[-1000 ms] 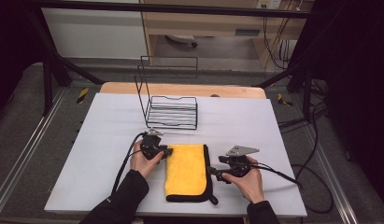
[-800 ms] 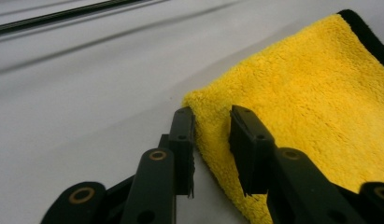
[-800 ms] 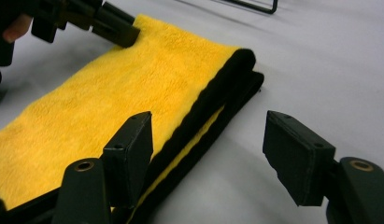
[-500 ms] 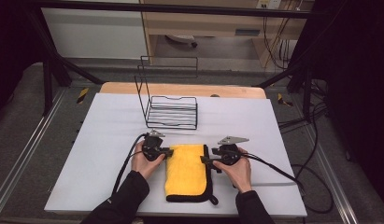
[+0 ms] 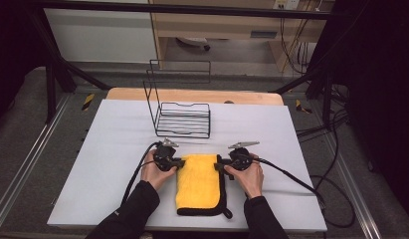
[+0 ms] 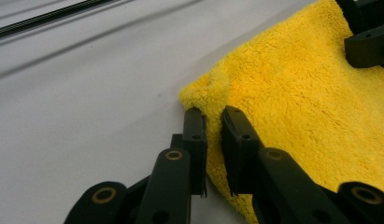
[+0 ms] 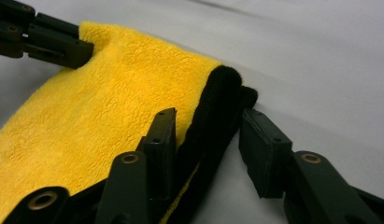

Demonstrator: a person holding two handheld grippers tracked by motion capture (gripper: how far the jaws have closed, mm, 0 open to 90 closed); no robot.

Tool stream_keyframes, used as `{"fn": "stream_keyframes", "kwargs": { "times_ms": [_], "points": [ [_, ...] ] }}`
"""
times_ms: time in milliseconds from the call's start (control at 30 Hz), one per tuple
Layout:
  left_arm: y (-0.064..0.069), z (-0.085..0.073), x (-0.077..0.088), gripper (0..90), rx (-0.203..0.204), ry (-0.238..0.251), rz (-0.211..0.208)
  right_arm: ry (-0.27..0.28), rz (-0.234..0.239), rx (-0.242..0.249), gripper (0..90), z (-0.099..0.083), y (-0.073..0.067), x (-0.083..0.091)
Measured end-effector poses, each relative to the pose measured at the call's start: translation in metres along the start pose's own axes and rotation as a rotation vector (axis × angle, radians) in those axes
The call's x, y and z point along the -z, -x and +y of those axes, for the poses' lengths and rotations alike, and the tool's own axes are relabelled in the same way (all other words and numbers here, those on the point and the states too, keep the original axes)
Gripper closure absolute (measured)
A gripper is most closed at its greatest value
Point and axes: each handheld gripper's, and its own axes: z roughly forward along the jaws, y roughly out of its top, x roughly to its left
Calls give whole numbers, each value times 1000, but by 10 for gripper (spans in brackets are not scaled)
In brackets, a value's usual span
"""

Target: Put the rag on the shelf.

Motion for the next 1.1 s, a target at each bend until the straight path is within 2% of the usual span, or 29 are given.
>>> {"fn": "stream_keyframes", "kwargs": {
  "times_ms": [167, 267, 500, 600, 733, 900, 1100],
  "points": [
    [-1, 0, 0, 787, 7, -1, -7, -21, 14, 9, 646, 2, -1, -1],
    [-2, 0, 0, 787, 9, 0, -12, -23, 22, -36, 738, 2, -2, -1],
    [-3, 0, 0, 801, 22, 3, -22, -17, 27, -63, 803, 2, -3, 1],
    [-3, 0, 1, 813, 8, 10, -17, -14, 30, -61, 811, 2, -3, 2],
    [-3, -1, 5, 828, 6, 34, -23, 4, 29, -58, 816, 1, -4, 4],
    [-2, 0, 17, 836, 7, 99, -49, 51, 45, -42, 817, 1, -7, 12],
    [2, 0, 31, 837, -21, 141, -66, 107, 79, -16, 816, 1, -12, 24]
  ]
}}
